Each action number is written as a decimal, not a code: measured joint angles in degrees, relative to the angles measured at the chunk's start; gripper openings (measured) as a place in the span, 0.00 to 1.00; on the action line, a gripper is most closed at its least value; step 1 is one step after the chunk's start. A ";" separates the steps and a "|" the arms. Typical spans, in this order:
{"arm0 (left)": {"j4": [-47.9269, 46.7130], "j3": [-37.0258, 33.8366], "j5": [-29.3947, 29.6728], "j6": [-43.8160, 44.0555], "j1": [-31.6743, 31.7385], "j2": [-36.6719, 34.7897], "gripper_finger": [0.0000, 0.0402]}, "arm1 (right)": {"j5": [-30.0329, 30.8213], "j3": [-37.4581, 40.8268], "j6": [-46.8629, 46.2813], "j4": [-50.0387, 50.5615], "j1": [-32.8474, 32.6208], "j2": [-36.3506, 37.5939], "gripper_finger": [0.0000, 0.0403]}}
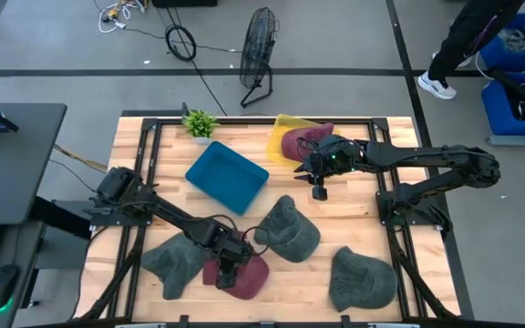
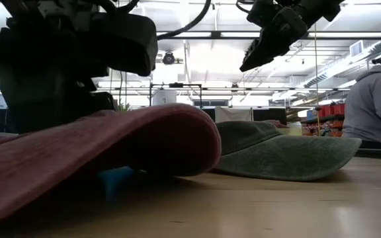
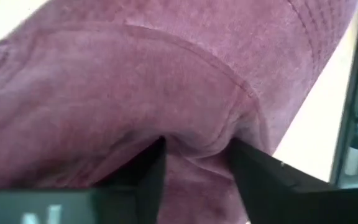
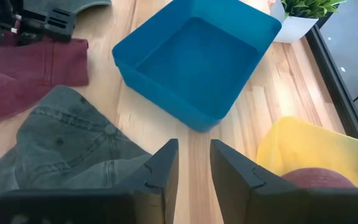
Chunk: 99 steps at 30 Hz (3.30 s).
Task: Pick & Place hat
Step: Put the red cap into the yellow bin
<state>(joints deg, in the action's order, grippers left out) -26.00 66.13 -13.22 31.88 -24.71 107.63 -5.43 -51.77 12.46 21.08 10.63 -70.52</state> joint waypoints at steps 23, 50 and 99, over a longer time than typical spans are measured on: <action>-42.21 25.23 9.01 -29.67 3.29 -8.96 0.01 | -12.60 0.07 1.97 -14.23 -6.50 -5.22 0.24; -40.99 27.19 33.24 -74.69 14.21 -7.00 0.02 | -3.35 0.04 7.66 -39.88 -11.39 -23.62 0.68; -44.38 45.65 74.81 -49.65 25.95 -9.63 0.46 | 32.80 0.00 -13.28 -15.96 4.08 -4.04 0.00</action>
<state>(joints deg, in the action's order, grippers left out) -70.38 111.78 61.58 -17.77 1.24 98.00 27.37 -51.77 -0.82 5.13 14.71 -74.56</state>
